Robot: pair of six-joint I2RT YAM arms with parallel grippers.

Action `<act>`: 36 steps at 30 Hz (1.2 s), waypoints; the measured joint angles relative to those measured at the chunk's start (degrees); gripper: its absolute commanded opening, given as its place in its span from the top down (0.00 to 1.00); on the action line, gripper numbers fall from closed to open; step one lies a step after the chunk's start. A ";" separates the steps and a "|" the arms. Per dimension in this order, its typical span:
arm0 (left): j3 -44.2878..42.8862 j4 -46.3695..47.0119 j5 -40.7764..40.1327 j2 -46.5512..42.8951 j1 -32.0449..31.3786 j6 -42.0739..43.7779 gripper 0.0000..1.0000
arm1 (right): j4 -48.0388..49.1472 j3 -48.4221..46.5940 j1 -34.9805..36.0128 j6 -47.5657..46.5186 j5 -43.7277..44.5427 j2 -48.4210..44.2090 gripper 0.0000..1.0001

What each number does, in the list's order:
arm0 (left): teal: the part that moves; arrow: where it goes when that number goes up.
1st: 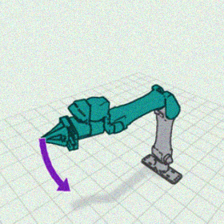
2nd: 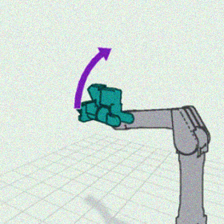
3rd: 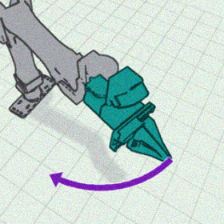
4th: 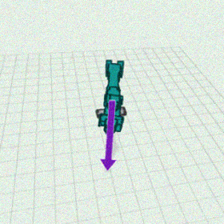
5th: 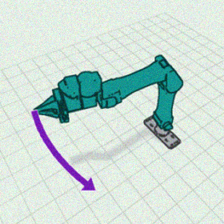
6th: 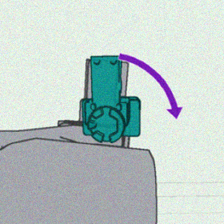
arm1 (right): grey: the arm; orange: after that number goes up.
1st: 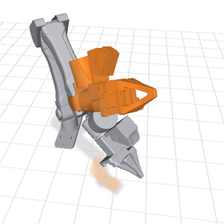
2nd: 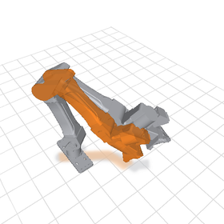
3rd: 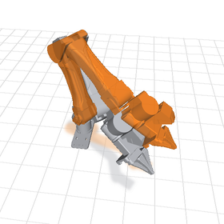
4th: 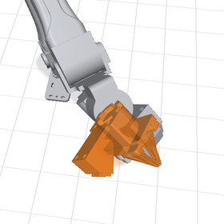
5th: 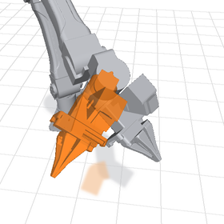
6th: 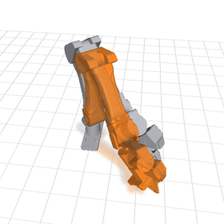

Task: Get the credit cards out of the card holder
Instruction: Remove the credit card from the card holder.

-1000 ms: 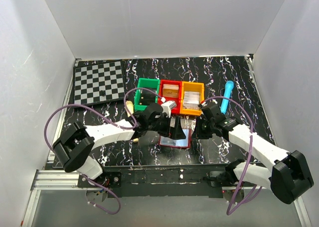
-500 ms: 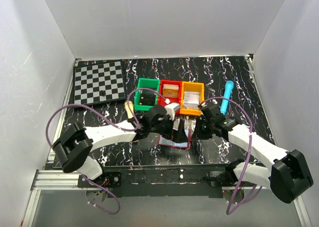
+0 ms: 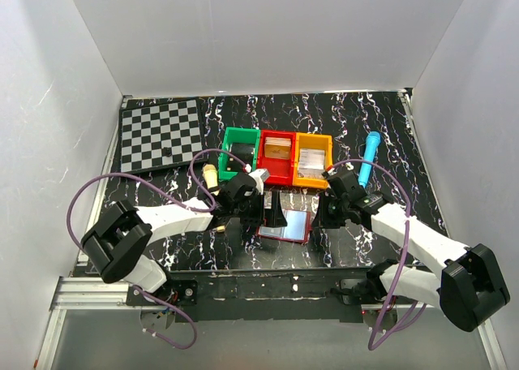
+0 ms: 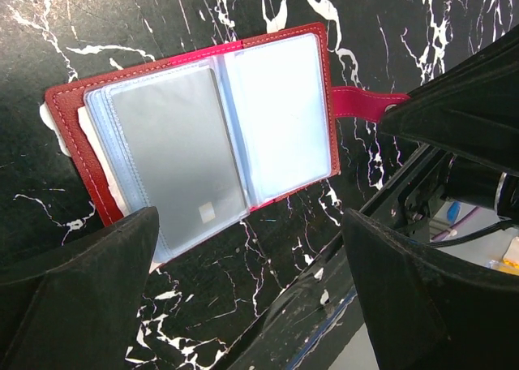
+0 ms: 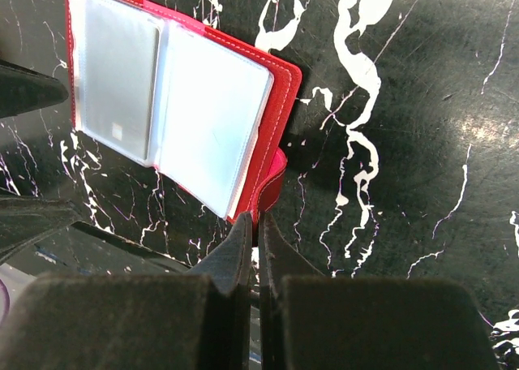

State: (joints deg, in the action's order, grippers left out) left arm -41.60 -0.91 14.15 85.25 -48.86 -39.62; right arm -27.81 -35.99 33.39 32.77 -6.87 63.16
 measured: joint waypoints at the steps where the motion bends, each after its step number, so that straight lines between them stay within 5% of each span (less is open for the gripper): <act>1: 0.00 0.00 0.02 0.07 0.00 0.00 0.04 | 0.07 0.13 0.00 0.00 0.00 -0.02 0.99; 22: -1.99 -0.11 1.90 4.42 -0.52 0.81 0.06 | 0.68 0.22 0.00 0.02 -0.59 -0.02 0.99; 36: -1.90 -1.70 -1.20 -0.31 -0.76 0.90 0.05 | 0.68 0.22 0.00 0.02 -0.61 -0.02 0.99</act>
State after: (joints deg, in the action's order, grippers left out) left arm -43.51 -2.61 12.95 84.95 -49.63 -38.72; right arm -27.14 -35.77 33.39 32.80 -7.49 63.13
